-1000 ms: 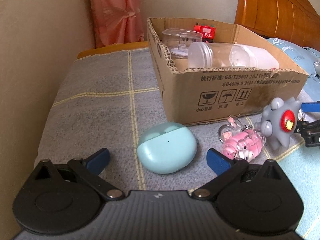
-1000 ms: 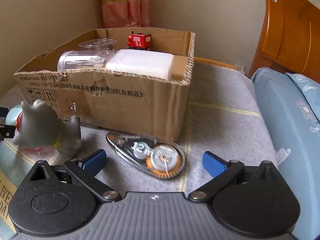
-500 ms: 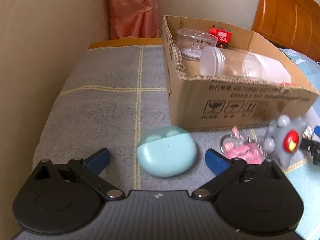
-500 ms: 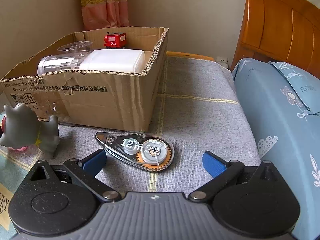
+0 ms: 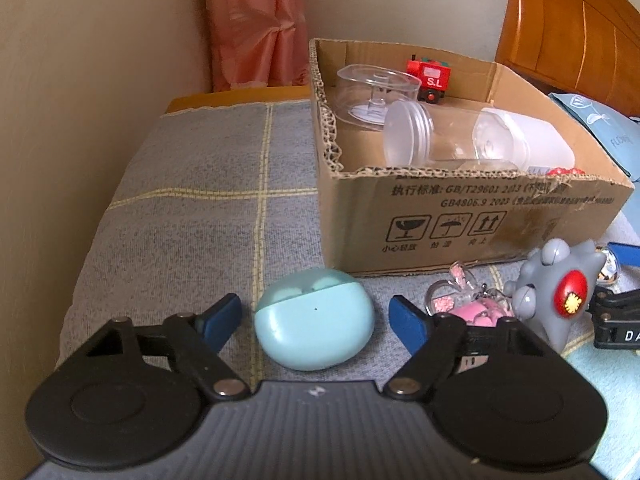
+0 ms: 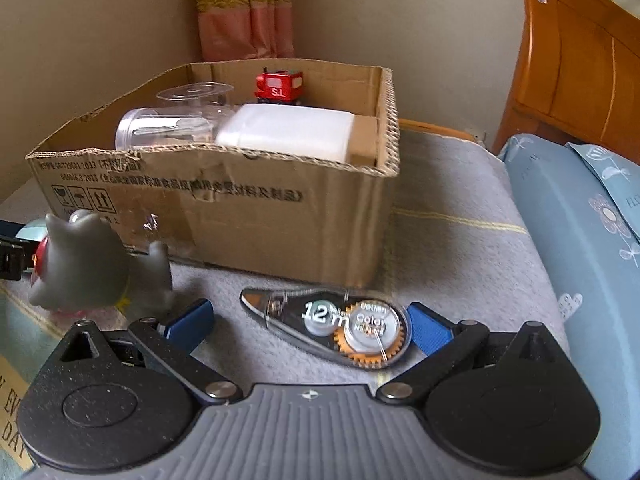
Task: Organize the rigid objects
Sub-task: 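Close left tool on teal round case while right tool closes on correction tape, then carry teal case with left tool and correction tape with right tool into box, release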
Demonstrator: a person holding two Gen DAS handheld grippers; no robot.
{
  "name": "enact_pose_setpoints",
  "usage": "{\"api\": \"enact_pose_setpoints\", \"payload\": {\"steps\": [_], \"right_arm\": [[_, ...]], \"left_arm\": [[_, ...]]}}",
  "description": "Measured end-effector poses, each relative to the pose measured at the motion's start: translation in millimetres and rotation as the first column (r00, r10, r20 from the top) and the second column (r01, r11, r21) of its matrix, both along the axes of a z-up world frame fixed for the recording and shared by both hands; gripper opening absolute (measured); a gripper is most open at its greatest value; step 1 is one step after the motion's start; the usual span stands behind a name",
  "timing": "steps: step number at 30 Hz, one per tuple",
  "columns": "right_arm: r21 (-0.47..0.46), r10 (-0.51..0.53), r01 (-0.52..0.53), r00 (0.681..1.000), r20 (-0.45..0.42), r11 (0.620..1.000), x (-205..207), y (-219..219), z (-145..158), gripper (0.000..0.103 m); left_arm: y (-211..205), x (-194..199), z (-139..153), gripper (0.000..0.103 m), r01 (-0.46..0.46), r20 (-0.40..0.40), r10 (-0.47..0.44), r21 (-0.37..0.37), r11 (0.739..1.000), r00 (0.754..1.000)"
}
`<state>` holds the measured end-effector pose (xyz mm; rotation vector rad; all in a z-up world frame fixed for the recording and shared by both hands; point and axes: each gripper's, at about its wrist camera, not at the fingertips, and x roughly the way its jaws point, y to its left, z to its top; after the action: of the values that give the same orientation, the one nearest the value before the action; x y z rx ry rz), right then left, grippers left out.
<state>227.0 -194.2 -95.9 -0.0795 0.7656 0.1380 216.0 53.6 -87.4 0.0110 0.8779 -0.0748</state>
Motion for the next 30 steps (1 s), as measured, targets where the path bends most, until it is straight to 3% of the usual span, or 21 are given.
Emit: {"api": "enact_pose_setpoints", "payload": {"steps": [6,10,14,30], "right_arm": [[0.000,0.012,-0.012,1.000,0.006,1.000,2,2,-1,0.103],[-0.005,-0.024,0.024,1.000,0.012,1.000,0,2,1,0.094],[-0.010,-0.018,0.018,1.000,0.001,1.000,-2,1,3,0.092],[-0.014,0.099,-0.099,0.995,0.010,0.995,-24,-6,33,0.092]], "left_arm": [[0,1,0,0.080,-0.004,0.009,0.004,0.003,1.000,1.000],[1,1,0,0.079,-0.004,0.007,0.004,0.005,1.000,1.000],[4,1,3,0.060,0.018,0.012,-0.018,0.000,1.000,1.000],[17,-14,18,0.060,0.115,-0.013,-0.115,0.018,0.993,0.993]]}}
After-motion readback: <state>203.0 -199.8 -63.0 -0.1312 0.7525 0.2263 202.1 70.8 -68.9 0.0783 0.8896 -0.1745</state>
